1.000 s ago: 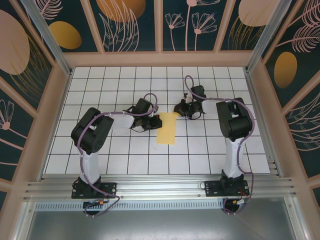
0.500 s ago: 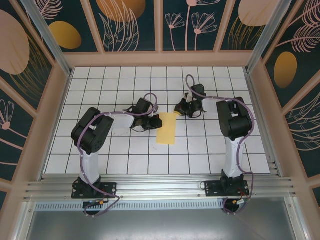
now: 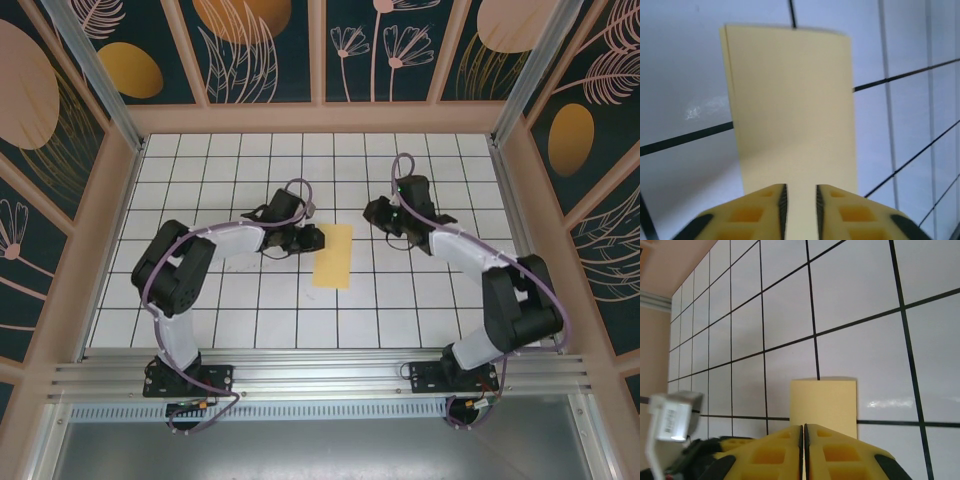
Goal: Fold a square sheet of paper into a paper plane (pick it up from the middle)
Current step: Fold the square sheet of paper in half at the center of the table.
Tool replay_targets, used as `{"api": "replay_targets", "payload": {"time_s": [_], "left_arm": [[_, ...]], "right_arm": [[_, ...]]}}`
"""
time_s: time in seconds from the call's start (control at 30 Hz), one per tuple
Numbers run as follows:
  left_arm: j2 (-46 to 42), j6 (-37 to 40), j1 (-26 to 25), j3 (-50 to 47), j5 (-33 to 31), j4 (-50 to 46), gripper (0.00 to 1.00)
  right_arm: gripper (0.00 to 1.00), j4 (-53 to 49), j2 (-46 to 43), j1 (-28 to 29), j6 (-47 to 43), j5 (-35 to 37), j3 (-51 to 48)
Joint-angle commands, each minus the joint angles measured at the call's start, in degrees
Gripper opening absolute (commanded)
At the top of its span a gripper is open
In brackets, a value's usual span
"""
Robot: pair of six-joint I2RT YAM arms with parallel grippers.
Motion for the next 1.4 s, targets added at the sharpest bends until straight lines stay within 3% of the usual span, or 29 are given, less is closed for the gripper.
{"api": "replay_targets", "payload": {"time_s": [0.0,0.17,0.23,0.3,0.43,0.67,0.97,1.37], "left_arm": [[-6.54,0.22,-0.12,-3.24,-3.32,0.97,0.29],[-12.52,-2.21,-0.10,-9.87,-6.46,4.84,0.37],[-13.40,-3.72,-0.10,-11.72,-7.06,6.36,0.40],[-13.34,-4.97,-0.18,-12.58,-6.64,7.36,0.40],[-12.60,-7.79,-0.14,-13.60,-5.55,8.74,0.48],[-9.99,-9.88,0.68,-13.33,-2.35,10.15,0.53],[-4.25,-10.89,1.31,-11.34,0.36,11.24,0.53],[-1.51,-10.82,1.32,-10.71,2.05,12.04,0.53]], "right_arm": [[0.14,2.57,-6.64,4.00,-0.99,10.71,-4.39],[0.21,4.51,-7.37,4.97,-0.23,9.85,-9.28],[0.16,3.05,-3.09,4.91,-1.64,5.67,-8.81],[0.08,-4.82,1.73,5.22,-0.51,5.15,-4.29],[0.27,2.06,4.27,6.39,2.25,-2.11,-7.04],[0.30,5.55,9.04,6.71,5.65,-6.70,-6.65],[0.29,5.02,12.63,7.08,6.12,-7.20,-5.39],[0.28,4.81,10.46,7.22,6.49,-6.19,-5.96]]}}
